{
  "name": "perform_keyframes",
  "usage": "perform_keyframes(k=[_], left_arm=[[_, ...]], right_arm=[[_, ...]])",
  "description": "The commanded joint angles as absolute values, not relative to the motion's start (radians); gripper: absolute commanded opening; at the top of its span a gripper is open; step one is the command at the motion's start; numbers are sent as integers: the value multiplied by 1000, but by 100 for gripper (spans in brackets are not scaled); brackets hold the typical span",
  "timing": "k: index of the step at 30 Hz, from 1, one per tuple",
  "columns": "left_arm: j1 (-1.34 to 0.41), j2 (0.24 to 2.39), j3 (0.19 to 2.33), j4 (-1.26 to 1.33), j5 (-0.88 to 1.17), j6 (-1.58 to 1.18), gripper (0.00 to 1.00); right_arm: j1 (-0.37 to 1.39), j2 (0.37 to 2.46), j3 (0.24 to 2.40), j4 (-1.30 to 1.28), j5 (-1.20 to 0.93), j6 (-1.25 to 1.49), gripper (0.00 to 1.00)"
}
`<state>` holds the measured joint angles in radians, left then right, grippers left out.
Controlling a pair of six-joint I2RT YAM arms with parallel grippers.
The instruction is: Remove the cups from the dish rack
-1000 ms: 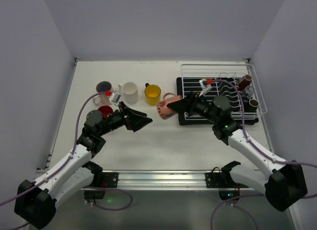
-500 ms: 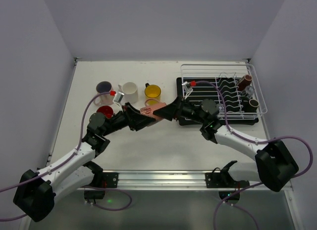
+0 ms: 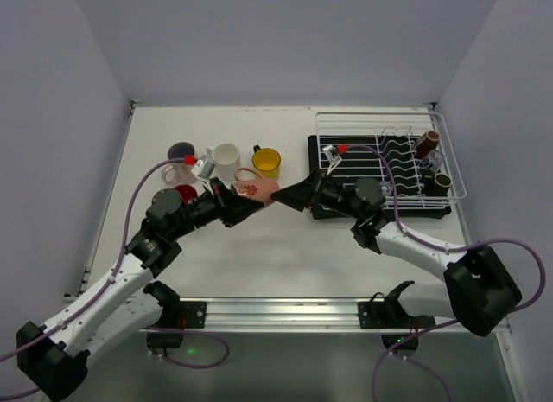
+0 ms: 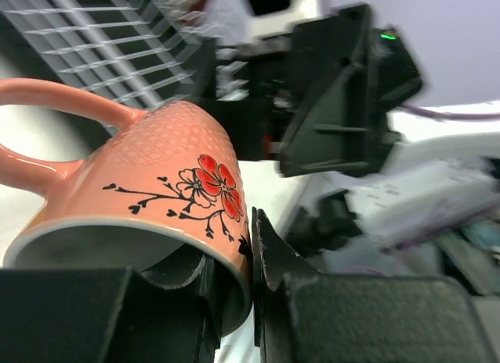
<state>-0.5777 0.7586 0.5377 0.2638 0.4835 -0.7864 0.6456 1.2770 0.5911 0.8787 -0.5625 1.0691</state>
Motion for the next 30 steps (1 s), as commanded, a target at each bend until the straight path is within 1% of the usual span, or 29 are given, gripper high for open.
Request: perform_keyframes(k=[1, 2, 3, 5, 6, 7, 9, 12, 17, 21, 30], left_arm=[[-569, 762, 760, -186, 198, -473, 0], [-569, 800, 791, -319, 154, -445, 0], [-569, 822, 820, -372, 90, -416, 0], [-569, 897, 883, -478, 51, -358, 0], [-569, 922, 900, -504, 23, -327, 0], [-569, 948, 928, -526, 6, -316, 0], [-569, 1015, 945, -572, -70, -301, 0], [-569, 1090, 960, -577, -129, -288, 0], [-569, 1204, 994, -569, -117, -270, 0], [-569, 1304, 1028, -575, -144, -239, 0], [-568, 1477, 1120, -626, -181, -187, 0]], right_arm=[[591, 1177, 577, 826, -505, 1023, 99], [580, 1133, 581, 771, -489, 970, 99], [571, 1109, 589, 642, -470, 935, 99], [569, 1044, 632, 492, -379, 817, 99], [571, 1025, 649, 356, -349, 781, 99], [569, 1010, 678, 297, -284, 749, 99], [571, 961, 698, 171, -240, 674, 99], [569, 904, 712, 86, -195, 618, 99], [569, 848, 689, 54, -178, 595, 99], [569, 827, 667, 48, -179, 589, 99], [571, 805, 607, 94, -219, 620, 99]])
